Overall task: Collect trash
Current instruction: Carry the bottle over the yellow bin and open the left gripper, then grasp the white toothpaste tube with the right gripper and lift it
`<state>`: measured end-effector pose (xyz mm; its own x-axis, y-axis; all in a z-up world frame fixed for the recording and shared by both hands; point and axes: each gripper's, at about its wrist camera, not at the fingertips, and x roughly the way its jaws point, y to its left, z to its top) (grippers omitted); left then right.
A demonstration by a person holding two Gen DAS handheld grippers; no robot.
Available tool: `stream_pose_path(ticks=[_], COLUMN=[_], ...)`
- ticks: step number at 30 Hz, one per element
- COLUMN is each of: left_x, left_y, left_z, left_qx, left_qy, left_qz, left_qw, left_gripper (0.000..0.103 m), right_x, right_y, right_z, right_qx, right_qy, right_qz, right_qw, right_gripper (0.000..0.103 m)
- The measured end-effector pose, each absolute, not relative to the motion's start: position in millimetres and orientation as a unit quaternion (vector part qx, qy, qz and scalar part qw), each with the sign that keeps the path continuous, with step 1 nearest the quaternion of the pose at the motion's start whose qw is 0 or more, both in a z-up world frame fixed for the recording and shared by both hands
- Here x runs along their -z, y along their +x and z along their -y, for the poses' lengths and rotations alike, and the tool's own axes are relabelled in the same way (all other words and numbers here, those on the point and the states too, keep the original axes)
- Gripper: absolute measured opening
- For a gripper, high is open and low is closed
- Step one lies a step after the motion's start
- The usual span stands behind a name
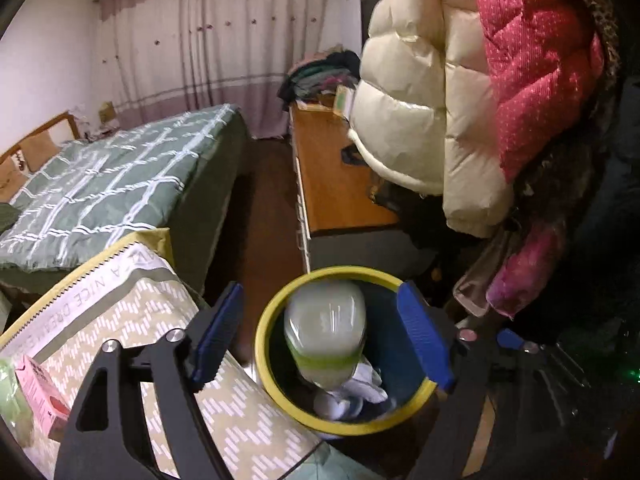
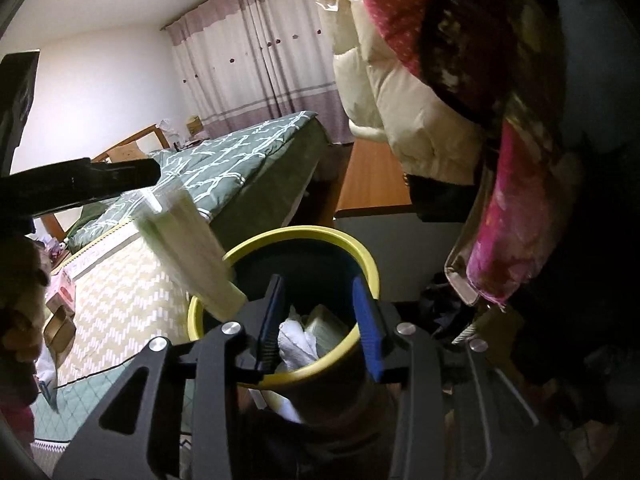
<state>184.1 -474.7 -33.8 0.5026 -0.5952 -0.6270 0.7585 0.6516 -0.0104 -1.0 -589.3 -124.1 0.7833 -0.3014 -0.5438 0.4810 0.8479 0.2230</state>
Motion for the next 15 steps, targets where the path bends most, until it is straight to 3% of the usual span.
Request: stream_pose_path(ticks=[8, 15], left_x=[-2.7, -5.9], left_y=[167.9, 152.9], left_z=[372.2, 250.9], left_qx=[0.345, 0.242], left_qy=[0.082, 0.043], left_qz=[-0.263, -0.259], left_qw=[0.897, 0.934], left_gripper=[0.093, 0.097], right_x=[122.6, 121.1], right_y=[10.9, 33.4], right_z=[569.0, 521.0], right_qx=[0.18, 0.115], right_qy=[0.17, 0.157], right_qz=[-0.259, -0.275], right_qw=[0.934, 0.941], right_gripper=[0.035, 0.035])
